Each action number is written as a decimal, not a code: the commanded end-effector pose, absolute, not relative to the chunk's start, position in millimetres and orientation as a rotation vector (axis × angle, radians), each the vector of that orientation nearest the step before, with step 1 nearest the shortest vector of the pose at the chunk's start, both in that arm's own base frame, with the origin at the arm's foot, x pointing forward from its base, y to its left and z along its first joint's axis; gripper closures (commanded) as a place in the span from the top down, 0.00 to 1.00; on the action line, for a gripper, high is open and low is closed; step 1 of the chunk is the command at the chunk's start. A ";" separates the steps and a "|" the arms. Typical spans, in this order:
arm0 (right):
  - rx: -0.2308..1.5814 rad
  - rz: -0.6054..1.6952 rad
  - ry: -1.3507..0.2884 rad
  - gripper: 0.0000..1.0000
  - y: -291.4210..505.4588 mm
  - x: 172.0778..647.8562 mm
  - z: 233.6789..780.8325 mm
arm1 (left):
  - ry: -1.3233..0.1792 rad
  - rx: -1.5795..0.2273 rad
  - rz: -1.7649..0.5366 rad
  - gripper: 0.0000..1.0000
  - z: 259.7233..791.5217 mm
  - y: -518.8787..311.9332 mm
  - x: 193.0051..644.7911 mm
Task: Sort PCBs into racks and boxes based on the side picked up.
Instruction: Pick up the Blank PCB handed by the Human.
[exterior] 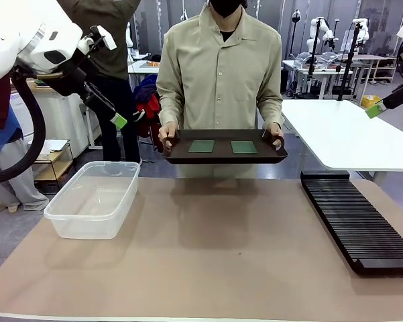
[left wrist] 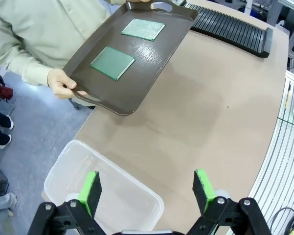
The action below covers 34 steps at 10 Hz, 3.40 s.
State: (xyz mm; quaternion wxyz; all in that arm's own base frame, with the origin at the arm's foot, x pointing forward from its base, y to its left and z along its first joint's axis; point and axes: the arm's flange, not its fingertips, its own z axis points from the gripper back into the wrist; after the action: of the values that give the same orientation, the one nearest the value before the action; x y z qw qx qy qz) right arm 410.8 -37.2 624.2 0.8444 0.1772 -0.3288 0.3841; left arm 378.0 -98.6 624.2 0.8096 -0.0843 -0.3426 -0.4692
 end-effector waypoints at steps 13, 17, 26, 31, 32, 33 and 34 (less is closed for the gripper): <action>0.339 0.718 -0.759 1.00 -37.4 392.8 653.1 | -0.748 -0.144 -0.934 1.00 642.5 -88.1 366.4; 0.339 0.718 -0.759 1.00 -37.4 392.8 653.1 | -0.748 -0.144 -0.934 1.00 642.5 -88.1 366.4; 0.339 0.718 -0.759 1.00 -37.4 392.8 653.1 | -0.748 -0.144 -0.934 1.00 642.5 -88.1 366.4; 0.339 0.718 -0.759 1.00 -37.4 392.8 653.1 | -0.748 -0.144 -0.934 1.00 642.5 -88.1 366.4; 0.339 0.718 -0.759 1.00 -37.4 392.8 653.1 | -0.748 -0.144 -0.934 1.00 642.5 -88.1 366.4; 0.339 0.718 -0.759 1.00 -37.4 392.8 653.1 | -0.748 -0.144 -0.934 1.00 642.5 -88.1 366.4; 0.339 0.718 -0.759 1.00 -37.4 392.8 653.1 | -0.748 -0.144 -0.934 1.00 642.5 -88.1 366.4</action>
State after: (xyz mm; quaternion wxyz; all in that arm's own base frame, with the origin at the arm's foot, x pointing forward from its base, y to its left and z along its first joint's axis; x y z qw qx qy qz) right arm 392.7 -37.6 655.1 0.8539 0.1576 -0.3633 0.3378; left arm 366.1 -89.6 642.2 0.8230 -0.0692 -0.3509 -0.4413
